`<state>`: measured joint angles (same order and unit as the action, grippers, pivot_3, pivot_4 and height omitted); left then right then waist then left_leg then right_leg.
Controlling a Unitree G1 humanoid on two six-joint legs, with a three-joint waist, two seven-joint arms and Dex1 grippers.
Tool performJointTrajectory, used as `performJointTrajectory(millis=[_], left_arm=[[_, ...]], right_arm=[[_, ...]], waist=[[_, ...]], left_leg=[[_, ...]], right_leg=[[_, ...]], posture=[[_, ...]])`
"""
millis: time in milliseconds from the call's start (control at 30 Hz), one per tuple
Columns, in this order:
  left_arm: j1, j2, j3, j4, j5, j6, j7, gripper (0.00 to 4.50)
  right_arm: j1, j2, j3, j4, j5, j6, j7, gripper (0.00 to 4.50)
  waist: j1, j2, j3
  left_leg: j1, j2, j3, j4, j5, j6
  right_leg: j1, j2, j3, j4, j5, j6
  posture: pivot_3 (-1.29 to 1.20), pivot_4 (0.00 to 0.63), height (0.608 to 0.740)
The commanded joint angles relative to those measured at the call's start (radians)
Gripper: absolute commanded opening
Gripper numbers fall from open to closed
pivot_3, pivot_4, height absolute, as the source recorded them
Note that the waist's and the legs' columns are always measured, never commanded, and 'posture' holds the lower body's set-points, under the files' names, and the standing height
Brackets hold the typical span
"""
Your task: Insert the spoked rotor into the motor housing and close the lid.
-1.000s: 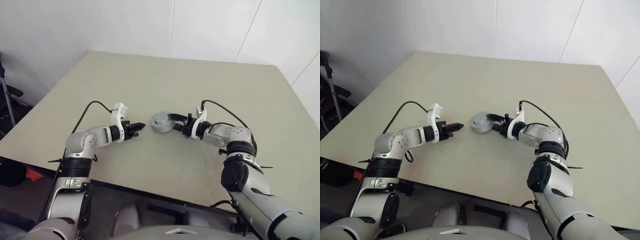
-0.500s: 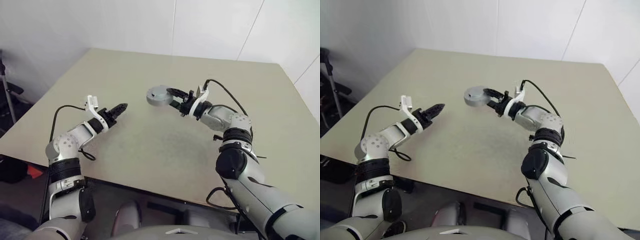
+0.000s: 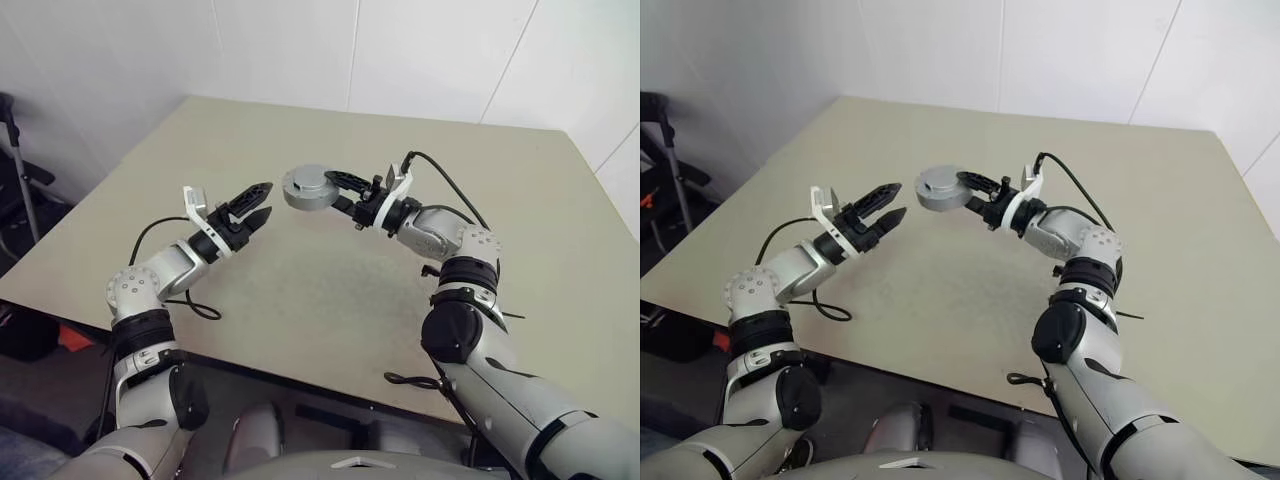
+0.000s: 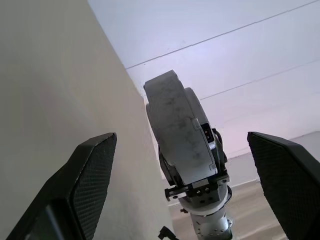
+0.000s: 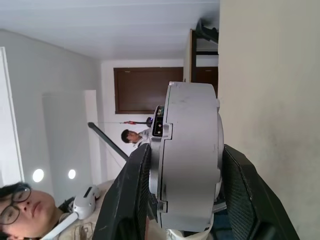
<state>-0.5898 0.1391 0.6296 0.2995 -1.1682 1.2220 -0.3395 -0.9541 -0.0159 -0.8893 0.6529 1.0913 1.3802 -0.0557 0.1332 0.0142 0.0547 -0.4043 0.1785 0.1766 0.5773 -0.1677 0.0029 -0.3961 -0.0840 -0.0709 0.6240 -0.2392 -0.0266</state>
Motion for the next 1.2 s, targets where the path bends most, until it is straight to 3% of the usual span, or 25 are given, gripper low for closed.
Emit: performJointTrajectory(millis=[33, 433, 800, 900, 1067, 1200], left_arm=[[-0.040, -0.010, 0.014, 0.026, -0.077, 0.000, 0.005, 4.43], [-0.132, -0.059, -0.015, 0.181, -0.085, -0.065, -0.006, 4.43], [-0.156, -0.101, -0.040, 0.210, -0.081, -0.086, -0.022, 4.43], [-0.154, -0.095, -0.038, 0.209, -0.085, -0.091, -0.022, 3.85], [-0.153, -0.090, -0.031, 0.211, -0.094, -0.098, -0.021, 2.28], [-0.151, -0.091, -0.027, 0.212, -0.097, -0.099, -0.019, 2.23]], right_arm=[[-0.007, 0.021, 0.009, -0.073, 0.089, 0.029, -0.010, 2.00], [0.032, 0.052, 0.062, -0.166, 0.194, 0.032, -0.069, 2.00], [0.070, 0.053, 0.123, -0.199, 0.228, -0.002, -0.085, 2.00], [0.077, 0.046, 0.136, -0.196, 0.228, -0.017, -0.086, 2.00], [0.087, 0.040, 0.162, -0.190, 0.229, -0.040, -0.083, 2.00], [0.092, 0.031, 0.182, -0.187, 0.230, -0.055, -0.079, 2.00]], waist=[[0.000, 0.000, 0.000], [0.000, 0.000, 0.000], [0.001, 0.000, 0.000], [0.002, 0.000, 0.000], [0.002, 0.000, 0.000], [0.002, 0.000, 0.000]], left_leg=[[0.000, 0.000, 0.000, 0.000, 0.000, 0.000], [0.000, -0.001, -0.001, 0.000, 0.000, 0.000], [0.000, -0.002, -0.001, 0.000, 0.000, -0.001], [0.000, -0.002, -0.001, 0.000, 0.000, -0.001], [0.000, -0.003, -0.002, 0.001, 0.000, -0.001], [0.000, -0.003, -0.002, 0.001, 0.000, -0.001]], right_leg=[[0.000, 0.000, 0.000, 0.000, 0.000, 0.000], [0.001, 0.000, 0.001, -0.001, 0.002, 0.004], [0.002, -0.001, 0.001, -0.001, 0.003, 0.005], [0.002, -0.001, 0.001, -0.001, 0.003, 0.005], [0.002, -0.001, 0.001, -0.001, 0.003, 0.006], [0.002, -0.001, 0.001, -0.001, 0.004, 0.006]], posture=[[0.00, 0.000, 0.740], [0.00, 0.000, 0.740], [0.00, 0.000, 0.740], [0.00, 0.000, 0.740], [0.00, 0.000, 0.740], [0.00, 0.000, 0.740]])
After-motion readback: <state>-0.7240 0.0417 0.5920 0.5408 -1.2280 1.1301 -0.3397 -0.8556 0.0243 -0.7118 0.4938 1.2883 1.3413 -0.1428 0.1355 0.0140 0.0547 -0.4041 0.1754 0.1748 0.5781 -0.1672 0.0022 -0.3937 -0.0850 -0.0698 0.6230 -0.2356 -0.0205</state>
